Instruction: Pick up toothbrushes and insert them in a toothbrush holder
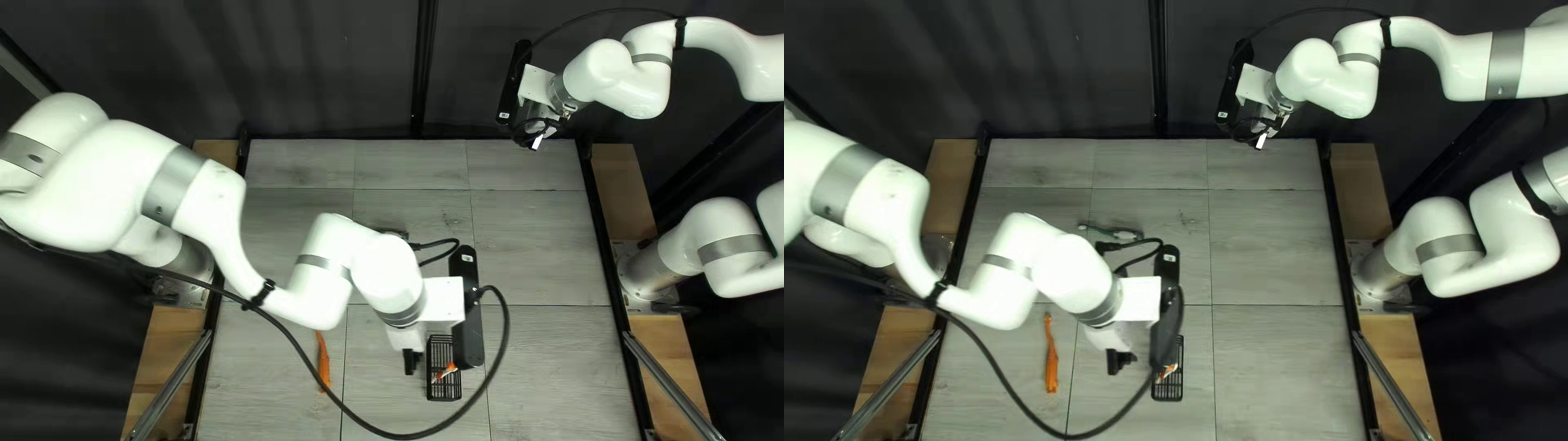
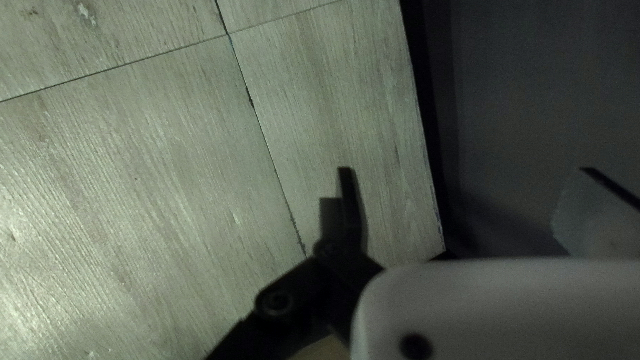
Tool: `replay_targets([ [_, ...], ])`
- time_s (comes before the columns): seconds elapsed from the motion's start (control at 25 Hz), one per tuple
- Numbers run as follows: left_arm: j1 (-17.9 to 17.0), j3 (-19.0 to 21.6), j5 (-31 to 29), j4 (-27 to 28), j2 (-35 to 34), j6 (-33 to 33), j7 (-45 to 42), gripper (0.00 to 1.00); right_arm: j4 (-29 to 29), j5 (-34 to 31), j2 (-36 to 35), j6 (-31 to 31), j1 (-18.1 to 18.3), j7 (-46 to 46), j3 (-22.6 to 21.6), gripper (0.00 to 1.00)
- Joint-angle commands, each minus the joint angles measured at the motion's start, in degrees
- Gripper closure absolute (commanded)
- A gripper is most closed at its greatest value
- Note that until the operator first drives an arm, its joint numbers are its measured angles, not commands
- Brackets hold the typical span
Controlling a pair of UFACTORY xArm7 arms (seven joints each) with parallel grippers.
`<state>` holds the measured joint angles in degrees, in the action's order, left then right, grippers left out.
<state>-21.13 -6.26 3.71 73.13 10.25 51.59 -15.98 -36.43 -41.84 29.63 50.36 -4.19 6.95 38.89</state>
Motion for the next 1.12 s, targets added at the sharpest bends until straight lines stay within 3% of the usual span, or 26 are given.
replay_targets([
  [0.04,-0.16,0.09,-0.93,1.29,2.07,-0.37,0.85,0.0,0.0,0.0,0.0,0.0,0.0,0.0,0.0,0.0],
  [0.36,-1.59,0.25,-4.28,3.43,6.67,-3.61,0.74,0.0,0.0,0.0,0.0,0.0,0.0,0.0,0.0,0.0],
  [0.52,-1.51,0.18,-4.89,-3.52,3.35,-8.8,1.62,0.0,0.0,0.0,0.0,0.0,0.0,0.0,0.0,0.0],
  [0.64,-1.45,0.16,-4.93,-13.57,-5.64,-9.73,3.42,0.0,0.0,0.0,0.0,0.0,0.0,0.0,0.0,0.0],
  [0.92,-2.59,1.19,-6.11,-21.52,-16.52,-0.59,7.03,0.0,0.0,0.0,0.0,0.0,0.0,0.0,0.0,0.0],
  [1.12,-1.84,1.34,-7.68,-24.97,-23.25,12.03,5.34,0.0,0.0,0.0,0.0,0.0,0.0,0.0,0.0,0.0],
])
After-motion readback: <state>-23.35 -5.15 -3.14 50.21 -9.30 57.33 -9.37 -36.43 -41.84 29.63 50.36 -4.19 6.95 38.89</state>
